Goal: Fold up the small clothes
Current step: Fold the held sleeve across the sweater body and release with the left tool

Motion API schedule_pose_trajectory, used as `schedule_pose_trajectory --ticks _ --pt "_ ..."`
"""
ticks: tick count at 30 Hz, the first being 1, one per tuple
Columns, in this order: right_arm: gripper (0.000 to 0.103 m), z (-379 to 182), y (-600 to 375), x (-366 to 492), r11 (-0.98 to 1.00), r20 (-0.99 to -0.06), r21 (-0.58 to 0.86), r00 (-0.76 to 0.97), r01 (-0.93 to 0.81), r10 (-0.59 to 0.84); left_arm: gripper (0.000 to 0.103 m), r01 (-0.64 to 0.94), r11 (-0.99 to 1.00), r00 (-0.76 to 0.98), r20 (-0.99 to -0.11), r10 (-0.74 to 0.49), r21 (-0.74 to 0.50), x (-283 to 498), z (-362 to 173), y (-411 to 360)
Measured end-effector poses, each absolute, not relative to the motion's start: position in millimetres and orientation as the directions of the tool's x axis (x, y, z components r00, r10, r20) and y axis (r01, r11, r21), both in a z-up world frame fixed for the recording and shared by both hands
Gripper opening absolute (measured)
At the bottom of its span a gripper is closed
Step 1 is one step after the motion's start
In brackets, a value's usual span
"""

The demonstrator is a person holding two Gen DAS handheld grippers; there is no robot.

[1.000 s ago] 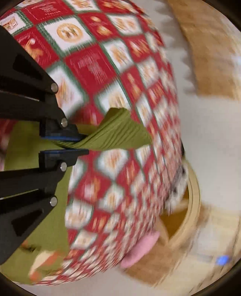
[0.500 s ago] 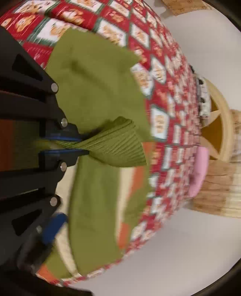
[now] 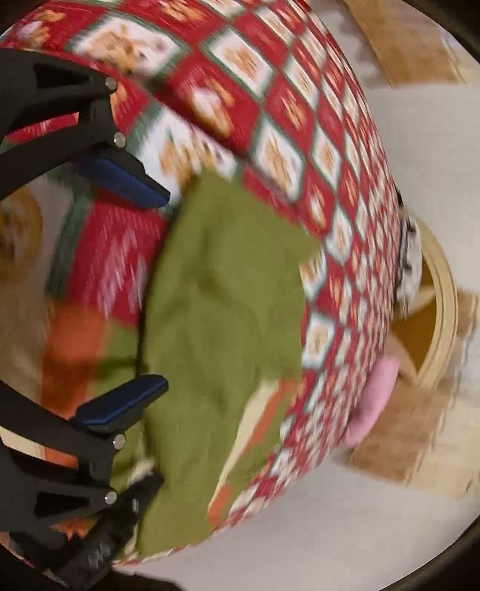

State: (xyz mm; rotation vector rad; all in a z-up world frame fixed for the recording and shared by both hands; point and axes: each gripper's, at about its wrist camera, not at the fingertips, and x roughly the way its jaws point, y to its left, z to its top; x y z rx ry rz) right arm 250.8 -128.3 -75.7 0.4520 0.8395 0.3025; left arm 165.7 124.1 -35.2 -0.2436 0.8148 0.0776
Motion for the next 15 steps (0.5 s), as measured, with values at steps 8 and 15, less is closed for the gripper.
schedule_pose_trajectory --ticks 8,15 --pt "0.054 -49.5 -121.2 268.2 0.814 -0.596 0.571 0.631 -0.103 0.497 0.092 -0.218 0.947 0.676 -0.736 -0.027 -0.235 167.2 -45.9 128.7" --pt "0.059 -63.2 -62.1 289.9 0.931 -0.721 0.335 0.598 -0.143 0.351 0.094 -0.223 0.94 0.68 -0.732 -0.039 -0.257 162.4 -46.4 137.4"
